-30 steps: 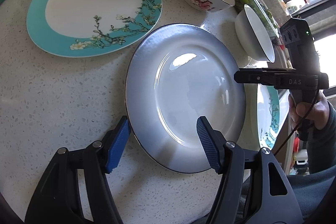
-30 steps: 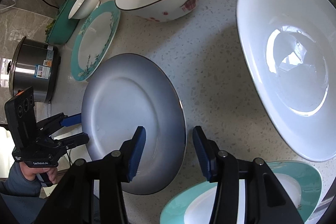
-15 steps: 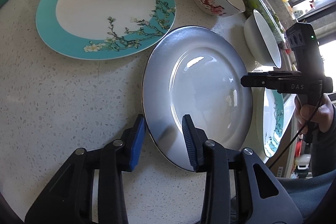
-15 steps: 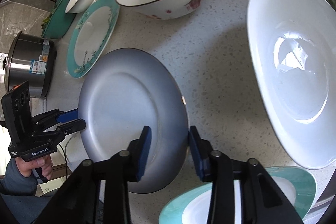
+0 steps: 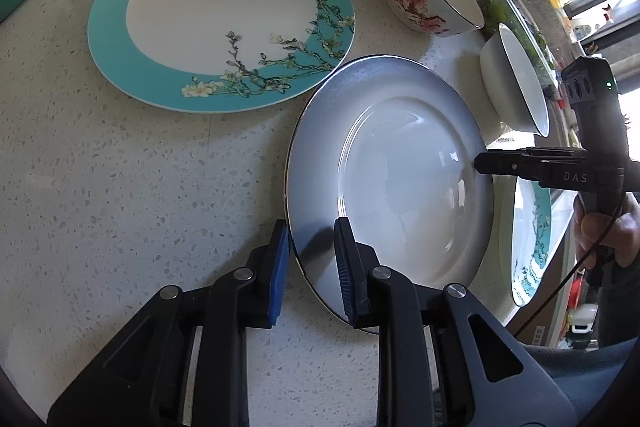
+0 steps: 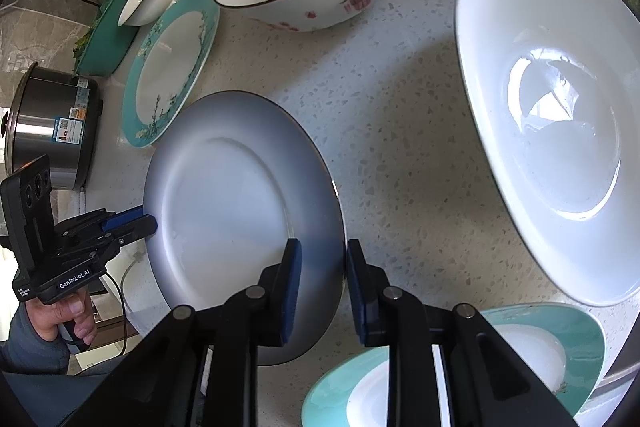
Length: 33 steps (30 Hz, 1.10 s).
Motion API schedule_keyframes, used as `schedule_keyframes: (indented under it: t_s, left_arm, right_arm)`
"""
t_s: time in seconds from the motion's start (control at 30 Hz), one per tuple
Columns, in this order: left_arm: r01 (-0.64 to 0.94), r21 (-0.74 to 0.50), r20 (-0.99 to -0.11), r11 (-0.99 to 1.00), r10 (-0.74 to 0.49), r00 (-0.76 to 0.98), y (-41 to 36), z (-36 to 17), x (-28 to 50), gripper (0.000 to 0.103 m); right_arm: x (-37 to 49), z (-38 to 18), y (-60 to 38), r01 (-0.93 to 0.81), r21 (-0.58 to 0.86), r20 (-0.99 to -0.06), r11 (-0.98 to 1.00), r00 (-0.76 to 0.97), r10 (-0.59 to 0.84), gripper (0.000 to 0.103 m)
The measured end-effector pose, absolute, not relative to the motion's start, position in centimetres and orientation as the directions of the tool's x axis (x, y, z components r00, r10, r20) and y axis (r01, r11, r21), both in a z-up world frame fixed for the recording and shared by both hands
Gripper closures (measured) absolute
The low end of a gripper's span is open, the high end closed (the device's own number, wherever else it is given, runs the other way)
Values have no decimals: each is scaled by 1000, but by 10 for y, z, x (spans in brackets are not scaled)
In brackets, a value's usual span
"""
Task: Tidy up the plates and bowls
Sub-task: 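Lift the grey-rimmed plate with both grippers and carry it beside the teal floral plate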
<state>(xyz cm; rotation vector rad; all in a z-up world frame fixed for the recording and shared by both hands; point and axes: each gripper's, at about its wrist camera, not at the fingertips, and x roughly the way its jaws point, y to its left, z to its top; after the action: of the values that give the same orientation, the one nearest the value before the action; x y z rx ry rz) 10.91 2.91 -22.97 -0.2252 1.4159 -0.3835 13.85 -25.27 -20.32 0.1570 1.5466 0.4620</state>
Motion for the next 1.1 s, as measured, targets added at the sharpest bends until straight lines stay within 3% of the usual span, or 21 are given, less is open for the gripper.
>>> schedule_keyframes:
  t_s: [0.57,1.1]
  left_arm:
    - [89,-375,-918,923,-383,103,53,-206,82,84]
    - [53,-329,-939,943,-332,84,144,-194,21,84]
  right_arm:
    - [122,-186,-235,-189,388,-921,902,-46,387,77]
    - [83,-185,-148,-210,426,-905,880,-99,414,78]
